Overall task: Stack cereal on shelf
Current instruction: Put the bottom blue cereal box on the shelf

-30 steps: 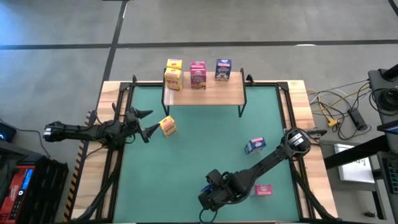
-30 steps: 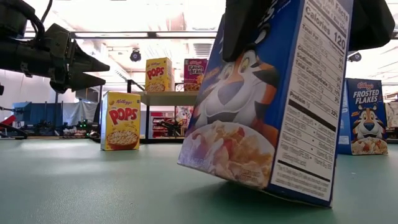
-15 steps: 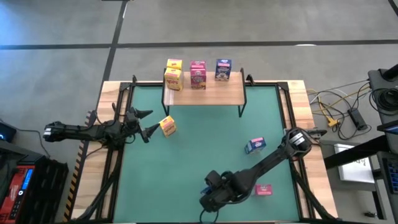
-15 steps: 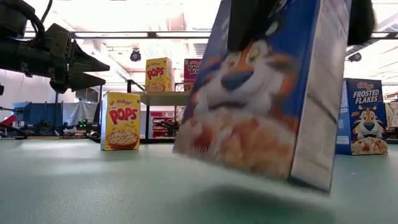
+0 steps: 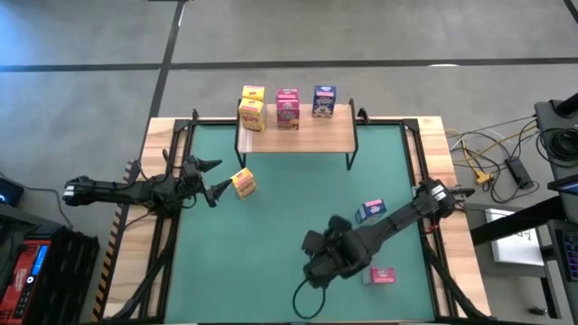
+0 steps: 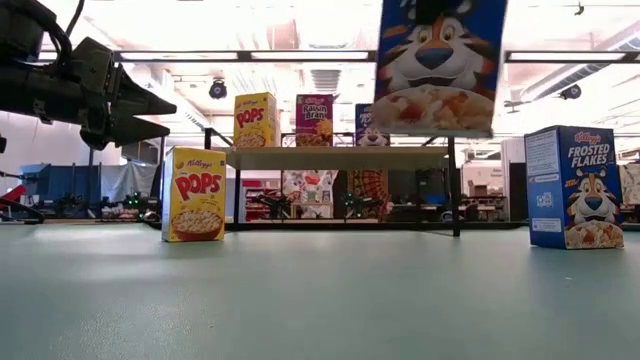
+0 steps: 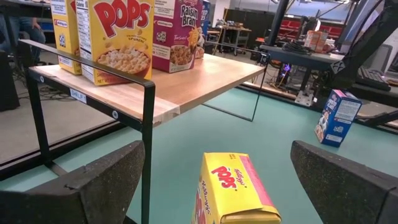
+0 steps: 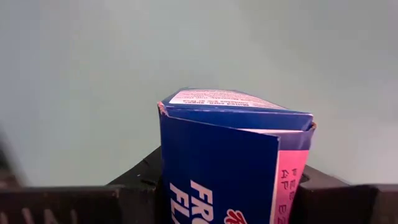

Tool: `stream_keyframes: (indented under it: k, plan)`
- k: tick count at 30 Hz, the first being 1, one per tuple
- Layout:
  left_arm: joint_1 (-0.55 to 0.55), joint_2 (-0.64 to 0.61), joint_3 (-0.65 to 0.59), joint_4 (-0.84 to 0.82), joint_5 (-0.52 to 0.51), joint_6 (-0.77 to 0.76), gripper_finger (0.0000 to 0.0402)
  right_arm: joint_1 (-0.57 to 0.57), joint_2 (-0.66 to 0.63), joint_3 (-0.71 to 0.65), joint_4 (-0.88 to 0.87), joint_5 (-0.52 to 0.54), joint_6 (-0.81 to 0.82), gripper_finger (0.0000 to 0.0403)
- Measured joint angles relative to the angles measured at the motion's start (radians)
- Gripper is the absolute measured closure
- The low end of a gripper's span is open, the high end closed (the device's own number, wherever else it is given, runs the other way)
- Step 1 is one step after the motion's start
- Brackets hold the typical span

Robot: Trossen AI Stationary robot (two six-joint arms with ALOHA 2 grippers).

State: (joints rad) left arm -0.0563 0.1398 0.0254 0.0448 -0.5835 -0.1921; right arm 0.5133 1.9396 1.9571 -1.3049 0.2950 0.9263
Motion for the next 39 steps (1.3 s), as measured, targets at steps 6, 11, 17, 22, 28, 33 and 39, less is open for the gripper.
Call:
stream_keyframes:
  k: [6, 11, 17, 22, 28, 33, 39]
  plan:
    - [0.000, 0.002, 0.000, 0.000, 0.000, 0.000, 0.0015, -0.067, -0.037, 0.076, -0.182, 0.067, -0.228, 0.0253]
    - [0.000, 0.006, 0.001, -0.001, 0.000, 0.000, 0.0015, -0.175, -0.113, 0.066, -0.237, 0.094, -0.401, 0.0253]
    - [0.000, 0.005, 0.001, 0.000, 0.000, 0.000, 0.0015, -0.366, -0.230, 0.012, -0.244, 0.091, -0.619, 0.0252]
    - [0.000, 0.005, 0.001, 0.000, 0.000, 0.000, 0.0015, -0.529, -0.305, -0.046, -0.155, 0.047, -0.886, 0.0252]
    - [0.000, 0.005, 0.001, 0.000, 0.000, 0.000, 0.0015, -0.691, -0.360, -0.106, -0.032, 0.000, -1.080, 0.0252]
    - [0.000, 0.005, 0.001, 0.000, 0.000, 0.000, 0.0015, -0.804, -0.368, -0.123, 0.023, -0.017, -1.217, 0.0252]
    - [0.000, 0.005, 0.001, 0.000, 0.000, 0.000, 0.0015, -0.938, -0.339, -0.125, 0.106, -0.164, -1.356, 0.0252]
